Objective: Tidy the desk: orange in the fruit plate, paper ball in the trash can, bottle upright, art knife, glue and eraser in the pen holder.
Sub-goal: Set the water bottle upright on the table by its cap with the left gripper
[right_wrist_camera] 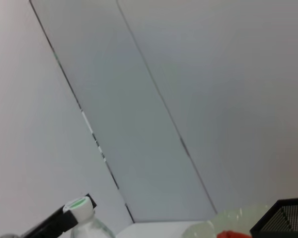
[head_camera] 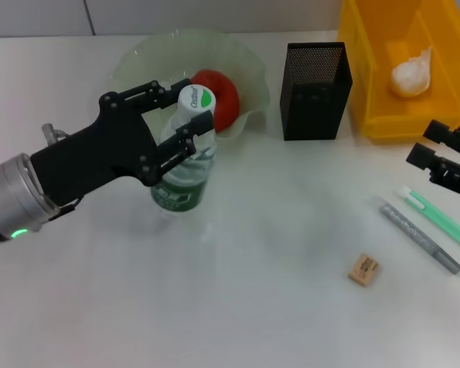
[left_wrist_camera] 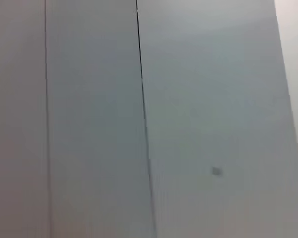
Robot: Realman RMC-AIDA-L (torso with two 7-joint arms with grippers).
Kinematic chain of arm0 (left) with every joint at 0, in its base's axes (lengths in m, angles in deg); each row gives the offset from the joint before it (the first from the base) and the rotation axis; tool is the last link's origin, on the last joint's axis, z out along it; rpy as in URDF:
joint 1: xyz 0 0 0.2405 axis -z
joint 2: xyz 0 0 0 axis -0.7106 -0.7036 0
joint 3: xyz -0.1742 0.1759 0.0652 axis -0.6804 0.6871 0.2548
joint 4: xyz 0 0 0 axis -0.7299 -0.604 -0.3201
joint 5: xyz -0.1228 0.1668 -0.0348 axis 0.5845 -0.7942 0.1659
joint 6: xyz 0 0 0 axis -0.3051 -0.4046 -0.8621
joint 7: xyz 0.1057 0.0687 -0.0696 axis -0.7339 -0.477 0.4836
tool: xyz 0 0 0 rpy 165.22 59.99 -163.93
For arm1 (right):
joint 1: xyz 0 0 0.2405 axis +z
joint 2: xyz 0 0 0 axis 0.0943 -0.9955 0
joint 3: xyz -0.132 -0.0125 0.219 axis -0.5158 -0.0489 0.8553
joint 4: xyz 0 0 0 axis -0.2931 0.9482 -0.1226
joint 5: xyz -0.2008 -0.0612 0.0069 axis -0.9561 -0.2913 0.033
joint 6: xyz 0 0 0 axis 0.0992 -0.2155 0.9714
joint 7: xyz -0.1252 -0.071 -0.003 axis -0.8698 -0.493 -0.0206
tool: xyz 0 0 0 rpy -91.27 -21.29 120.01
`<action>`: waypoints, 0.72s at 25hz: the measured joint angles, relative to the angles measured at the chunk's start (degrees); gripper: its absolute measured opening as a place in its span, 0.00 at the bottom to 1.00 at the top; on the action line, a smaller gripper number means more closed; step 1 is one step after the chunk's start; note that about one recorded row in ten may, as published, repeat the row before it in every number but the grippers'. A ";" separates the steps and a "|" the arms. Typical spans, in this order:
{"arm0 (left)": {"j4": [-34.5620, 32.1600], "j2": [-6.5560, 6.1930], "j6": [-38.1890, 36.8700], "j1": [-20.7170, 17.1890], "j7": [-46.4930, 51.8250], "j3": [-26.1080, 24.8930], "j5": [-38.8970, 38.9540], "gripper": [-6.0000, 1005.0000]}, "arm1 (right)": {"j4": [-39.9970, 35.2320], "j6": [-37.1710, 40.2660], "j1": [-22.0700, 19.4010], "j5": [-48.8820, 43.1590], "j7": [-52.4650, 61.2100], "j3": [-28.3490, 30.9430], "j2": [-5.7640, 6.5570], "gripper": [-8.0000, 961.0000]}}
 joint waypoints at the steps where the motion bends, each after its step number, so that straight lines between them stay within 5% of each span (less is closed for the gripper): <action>1: 0.00 0.00 0.00 0.00 0.00 0.00 0.00 0.44 | 0.00 0.00 0.00 0.00 0.00 0.00 0.00 0.88; 18: 12.84 0.19 3.73 3.90 -18.37 -0.09 6.83 0.48 | 1.18 -0.43 2.57 0.01 -0.80 0.10 -1.13 0.88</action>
